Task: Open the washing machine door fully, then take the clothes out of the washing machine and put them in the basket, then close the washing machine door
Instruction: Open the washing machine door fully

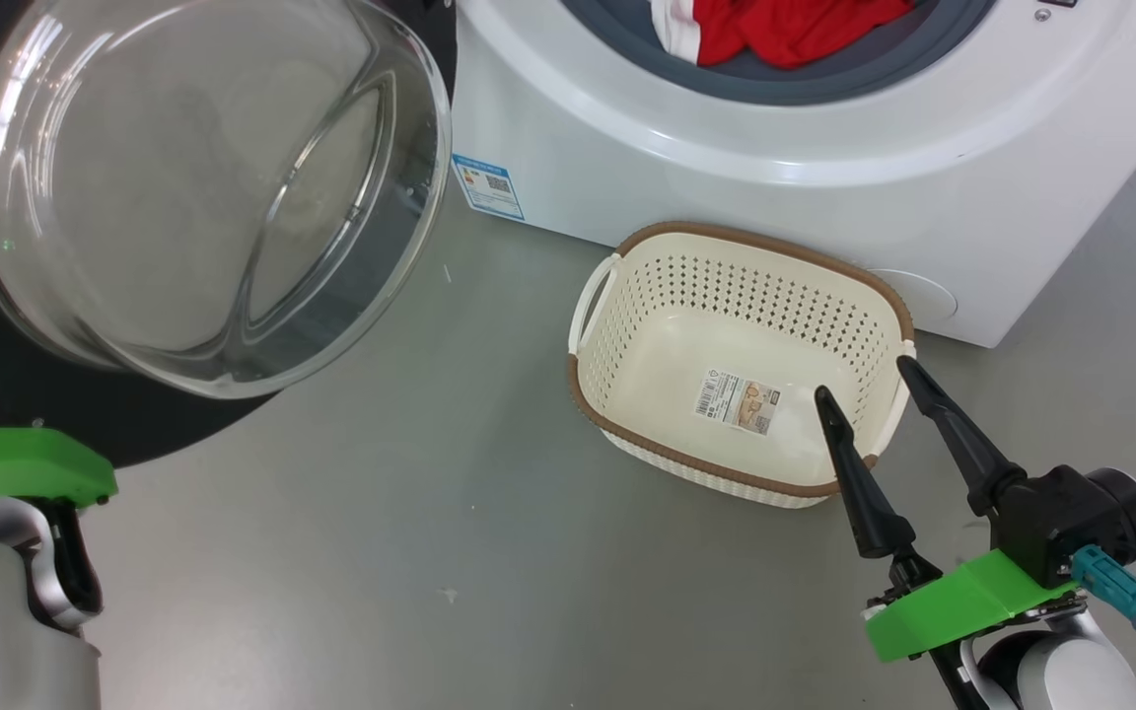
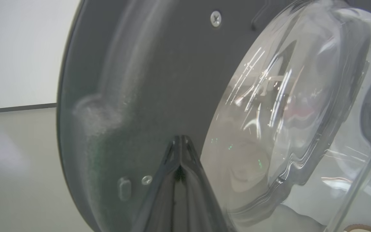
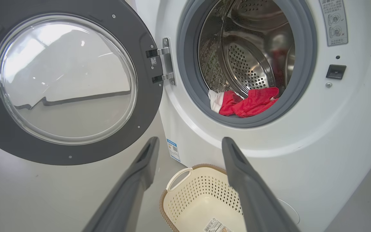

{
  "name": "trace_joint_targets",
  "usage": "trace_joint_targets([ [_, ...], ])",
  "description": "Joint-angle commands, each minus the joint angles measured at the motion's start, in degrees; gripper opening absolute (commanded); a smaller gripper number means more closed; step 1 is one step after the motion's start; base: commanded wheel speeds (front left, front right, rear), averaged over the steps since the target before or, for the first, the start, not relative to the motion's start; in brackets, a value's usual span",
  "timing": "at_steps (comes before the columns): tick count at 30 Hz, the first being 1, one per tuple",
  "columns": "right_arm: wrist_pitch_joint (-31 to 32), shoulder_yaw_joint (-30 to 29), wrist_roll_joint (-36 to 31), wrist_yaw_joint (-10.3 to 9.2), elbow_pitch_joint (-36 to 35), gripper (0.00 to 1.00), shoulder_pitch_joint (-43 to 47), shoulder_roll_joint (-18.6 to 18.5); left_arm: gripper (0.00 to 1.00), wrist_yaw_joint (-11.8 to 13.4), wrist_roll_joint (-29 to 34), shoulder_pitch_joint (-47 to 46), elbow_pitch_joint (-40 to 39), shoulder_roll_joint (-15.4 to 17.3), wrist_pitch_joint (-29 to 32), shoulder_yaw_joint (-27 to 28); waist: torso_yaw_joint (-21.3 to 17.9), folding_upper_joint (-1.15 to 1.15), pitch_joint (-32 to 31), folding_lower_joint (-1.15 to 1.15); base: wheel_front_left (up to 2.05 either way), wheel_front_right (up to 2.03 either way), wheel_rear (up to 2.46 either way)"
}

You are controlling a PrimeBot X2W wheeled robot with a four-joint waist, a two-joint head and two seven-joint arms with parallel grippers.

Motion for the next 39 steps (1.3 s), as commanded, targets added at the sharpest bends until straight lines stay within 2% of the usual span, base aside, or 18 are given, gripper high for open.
trace_joint_targets([
  [1,-0.4,1.5,0.1,0.36,-1.2,1.0,-2.2,0.2,0.0,-0.2,0.7,-0.3,-1.9,2.9,-0.5,2.1,0.0,0.0,0.0,0.0,0.0,0.0,0.0],
  [12,-2.3,1.0,1.5,0.36,0.7,1.0,-2.0,0.2,0.0,-1.4,3.3,5.5,-14.3,-1.6,-0.5,1.9,-0.9,0.0,-2.4,0.0,0.0,0.0,0.0],
  [13,-2.5,0.9,1.7,0.36,0.9,1.0,-1.9,0.2,0.33,-1.3,3.6,6.1,-15.9,-1.9,-0.5,1.6,-1.1,0.0,-2.7,0.0,0.0,0.0,0.0],
  [14,-2.7,0.9,1.9,0.36,1.0,1.0,-1.8,0.2,0.92,-1.2,3.9,6.8,-17.5,-2.3,-0.5,1.2,-1.2,0.0,-3.0,0.0,0.0,0.0,0.0],
  [15,-3.0,0.8,2.1,0.36,1.2,1.0,-1.7,0.2,1.0,-1.2,4.1,7.5,-19.0,-2.7,-0.5,0.7,-1.4,0.0,-3.3,0.0,0.0,0.0,0.0],
  [24,-5.4,-0.2,3.7,0.36,3.1,1.0,-1.0,0.2,1.0,-1.7,5.4,12.3,-31.2,-4.0,0.3,-3.6,-4.0,0.0,-5.8,0.0,0.0,0.0,0.0],
  [28,-6.4,-0.4,4.3,0.36,3.9,1.0,-1.0,0.2,1.0,-3.4,3.0,13.1,-35.2,-4.6,1.9,-5.9,-5.8,0.0,-6.3,0.0,0.0,0.0,0.0],
  [32,-7.1,-0.8,4.8,0.36,4.8,1.0,-1.3,0.2,1.0,-4.6,0.7,13.7,-37.6,-4.9,3.2,-8.5,-7.7,0.0,-6.6,0.0,0.0,0.0,0.0],
  [35,-7.8,-1.3,4.9,0.36,5.2,1.0,-1.6,0.2,1.0,-6.4,-0.2,14.0,-38.5,-5.0,3.8,-11.4,-9.3,0.0,-6.6,0.0,0.0,0.0,0.0],
  [39,-8.4,-1.6,4.8,0.36,5.6,1.0,-1.9,0.2,1.0,-7.1,-0.2,14.3,-38.3,-5.1,4.5,-13.3,-11.0,0.0,-6.7,0.0,0.0,0.0,0.0],
])
